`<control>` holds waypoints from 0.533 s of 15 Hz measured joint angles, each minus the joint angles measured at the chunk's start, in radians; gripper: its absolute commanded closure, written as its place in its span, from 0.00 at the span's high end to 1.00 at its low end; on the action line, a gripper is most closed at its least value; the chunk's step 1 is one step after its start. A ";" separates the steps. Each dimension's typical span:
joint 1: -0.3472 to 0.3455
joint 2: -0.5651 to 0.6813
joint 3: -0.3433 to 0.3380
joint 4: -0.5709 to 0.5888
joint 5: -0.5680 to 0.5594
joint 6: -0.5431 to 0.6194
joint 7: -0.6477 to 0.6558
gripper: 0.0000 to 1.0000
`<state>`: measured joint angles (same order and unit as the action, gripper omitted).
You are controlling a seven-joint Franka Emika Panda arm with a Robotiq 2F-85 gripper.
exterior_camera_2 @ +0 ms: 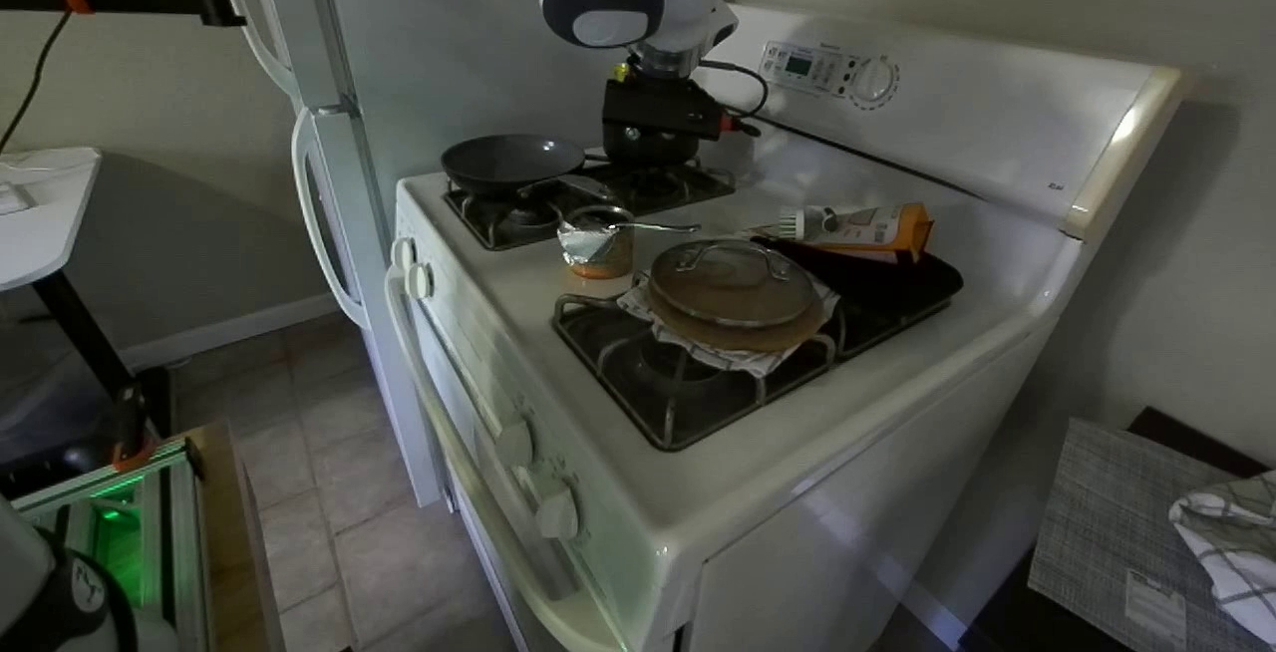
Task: Move the pan to the bottom left corner of the stove then put the pot on the position the pan was at
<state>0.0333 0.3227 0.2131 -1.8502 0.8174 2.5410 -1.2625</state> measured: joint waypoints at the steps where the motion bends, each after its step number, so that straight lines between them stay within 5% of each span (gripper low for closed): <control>1: 0.000 0.001 -0.001 0.002 -0.017 0.000 0.009 0.02; 3: 0.001 0.001 -0.008 0.007 -0.079 -0.003 0.048 0.03; 5: 0.002 0.001 -0.014 0.008 -0.152 -0.015 0.095 0.32; 8: 0.002 0.001 -0.017 0.008 -0.260 -0.020 0.183 0.50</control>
<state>0.0353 0.3237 0.1958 -1.8420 0.5571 2.5208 -1.0799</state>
